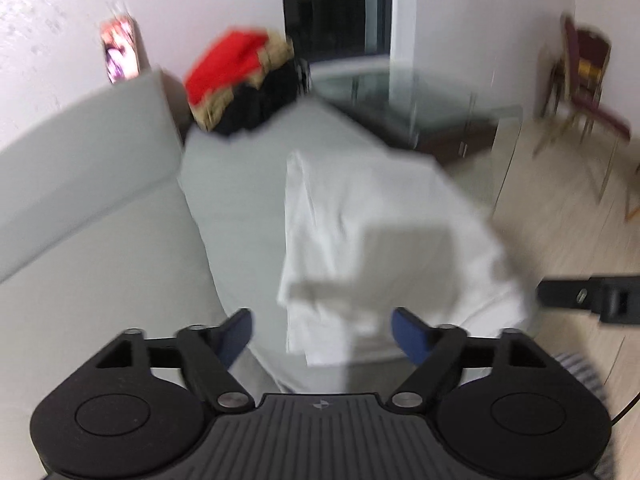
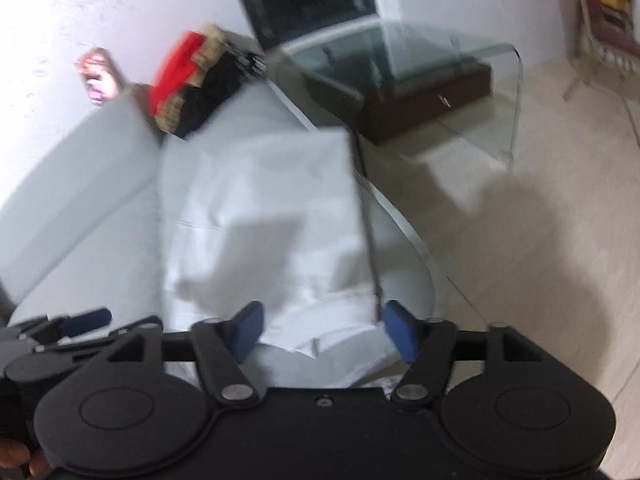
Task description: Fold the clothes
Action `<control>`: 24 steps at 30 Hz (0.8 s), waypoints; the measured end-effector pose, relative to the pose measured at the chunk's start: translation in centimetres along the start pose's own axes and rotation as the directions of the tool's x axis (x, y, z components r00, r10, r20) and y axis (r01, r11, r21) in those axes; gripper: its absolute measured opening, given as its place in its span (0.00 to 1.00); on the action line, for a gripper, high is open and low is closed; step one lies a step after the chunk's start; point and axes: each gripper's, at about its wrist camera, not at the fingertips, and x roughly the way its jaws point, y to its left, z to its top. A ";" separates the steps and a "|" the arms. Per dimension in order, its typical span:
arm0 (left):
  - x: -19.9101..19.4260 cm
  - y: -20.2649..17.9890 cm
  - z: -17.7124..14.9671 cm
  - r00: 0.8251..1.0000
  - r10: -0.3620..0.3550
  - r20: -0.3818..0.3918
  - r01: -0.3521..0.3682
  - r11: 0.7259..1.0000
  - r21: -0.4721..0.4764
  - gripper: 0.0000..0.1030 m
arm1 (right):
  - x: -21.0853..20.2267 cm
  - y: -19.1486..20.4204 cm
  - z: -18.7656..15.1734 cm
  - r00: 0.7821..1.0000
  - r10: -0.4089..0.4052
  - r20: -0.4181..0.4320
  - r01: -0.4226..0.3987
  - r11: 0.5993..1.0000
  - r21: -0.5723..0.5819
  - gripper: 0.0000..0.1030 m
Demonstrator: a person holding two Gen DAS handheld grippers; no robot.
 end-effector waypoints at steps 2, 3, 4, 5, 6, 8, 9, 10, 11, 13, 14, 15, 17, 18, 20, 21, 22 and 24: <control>-1.5 0.0 0.3 1.000 -0.004 0.007 0.004 1.000 -0.010 0.88 | -1.9 0.7 0.4 1.000 0.022 0.011 -0.022 0.999 -0.025 0.76; -1.9 -0.2 0.4 1.000 -0.002 0.000 0.002 1.000 -0.011 0.90 | -2.7 1.0 0.7 0.999 0.032 0.010 -0.032 0.999 -0.034 0.79; -2.4 -0.3 0.6 1.000 0.000 -0.008 0.000 1.000 -0.012 0.91 | -3.5 1.3 1.0 0.999 0.039 0.006 -0.039 0.998 -0.040 0.81; -2.8 -0.5 0.7 1.000 0.002 -0.015 -0.002 1.000 -0.013 0.94 | -4.1 1.6 1.4 0.999 0.043 -0.003 -0.043 0.998 -0.051 0.84; -3.2 -0.6 0.8 1.000 0.004 -0.023 -0.004 1.000 -0.015 0.98 | -4.6 2.0 1.9 0.999 0.045 -0.013 -0.046 0.997 -0.065 0.86; -4.1 -0.9 1.0 0.999 0.007 -0.038 -0.008 1.000 -0.017 0.99 | -6.0 2.7 2.9 0.998 0.047 -0.042 -0.051 0.994 -0.099 0.89; -4.5 -1.1 1.1 0.999 0.009 -0.045 -0.010 1.000 -0.018 0.99 | -6.7 3.1 3.4 0.998 0.045 -0.051 -0.051 0.992 -0.117 0.89; -4.9 -1.2 1.3 0.999 0.011 -0.053 -0.012 1.000 -0.020 0.99 | -7.4 3.4 3.9 0.997 0.042 -0.059 -0.050 0.990 -0.134 0.91; -5.4 -1.4 1.4 0.998 0.012 -0.060 -0.014 1.000 -0.021 0.99 | -8.1 3.6 4.3 0.997 0.037 -0.063 -0.046 0.988 -0.148 0.92; -6.2 -1.6 1.6 0.997 0.016 -0.075 -0.018 1.000 -0.023 0.99 | -8.8 3.9 4.9 0.998 0.015 -0.064 -0.026 0.985 -0.168 0.97; -6.4 -1.8 1.6 0.996 0.021 -0.084 -0.023 1.000 -0.021 0.99 | -9.0 4.0 5.1 0.998 0.001 -0.063 -0.012 0.984 -0.175 0.97; -6.1 -2.0 1.5 0.995 0.032 -0.096 -0.034 0.999 -0.014 0.99 | -9.0 4.0 5.0 0.998 -0.011 -0.063 0.000 0.984 -0.179 0.98; -5.5 -2.3 1.1 0.991 0.043 -0.125 -0.045 0.999 -0.014 0.99 | -8.7 4.1 4.9 0.997 -0.029 -0.071 0.016 0.983 -0.184 0.98; -5.3 -2.4 0.8 0.990 0.038 -0.137 -0.042 0.999 -0.022 0.99 | -8.4 4.1 4.8 0.996 -0.035 -0.078 0.020 0.983 -0.183 0.98; -4.9 -2.4 0.5 0.989 0.018 -0.147 -0.024 0.999 -0.038 0.99 | -7.8 3.9 4.4 0.995 -0.053 -0.083 0.038 0.984 -0.175 0.98; -4.8 -2.5 0.4 0.989 0.010 -0.148 -0.017 0.999 -0.043 0.99 | -7.6 3.8 4.4 0.995 -0.062 -0.083 0.047 0.984 -0.174 0.98; -4.7 -2.6 0.3 0.989 0.008 -0.145 -0.014 0.999 -0.042 0.99 | -7.5 3.7 4.4 0.994 -0.070 -0.084 0.054 0.984 -0.172 0.98; -4.5 -2.9 0.2 0.990 0.008 -0.138 -0.013 0.999 -0.034 0.99 | -7.3 3.4 4.4 0.994 -0.076 -0.084 0.061 0.984 -0.168 0.99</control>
